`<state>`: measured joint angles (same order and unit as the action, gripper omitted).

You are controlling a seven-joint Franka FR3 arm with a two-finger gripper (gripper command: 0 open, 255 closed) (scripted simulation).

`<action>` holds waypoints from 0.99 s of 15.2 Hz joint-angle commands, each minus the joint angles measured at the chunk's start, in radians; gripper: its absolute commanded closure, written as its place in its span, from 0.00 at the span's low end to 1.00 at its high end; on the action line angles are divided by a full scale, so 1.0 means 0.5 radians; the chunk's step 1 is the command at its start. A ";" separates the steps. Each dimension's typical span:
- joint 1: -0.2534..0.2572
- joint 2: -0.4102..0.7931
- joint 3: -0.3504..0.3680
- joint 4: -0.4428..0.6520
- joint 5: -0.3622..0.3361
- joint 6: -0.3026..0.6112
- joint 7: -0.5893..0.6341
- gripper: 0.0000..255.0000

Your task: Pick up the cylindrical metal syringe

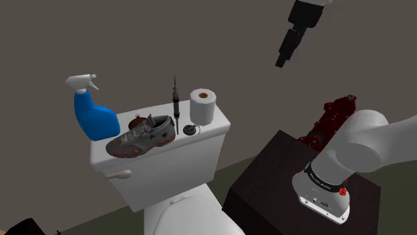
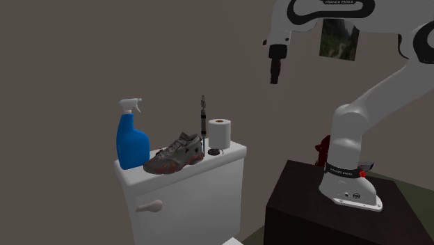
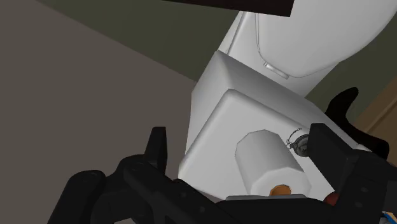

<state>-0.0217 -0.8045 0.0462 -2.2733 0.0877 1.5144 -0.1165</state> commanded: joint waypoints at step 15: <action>0.333 0.632 0.148 0.106 0.211 0.810 -0.460 0.00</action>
<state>0.1336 -0.5114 0.1164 -2.2216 0.1861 1.8870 -0.3241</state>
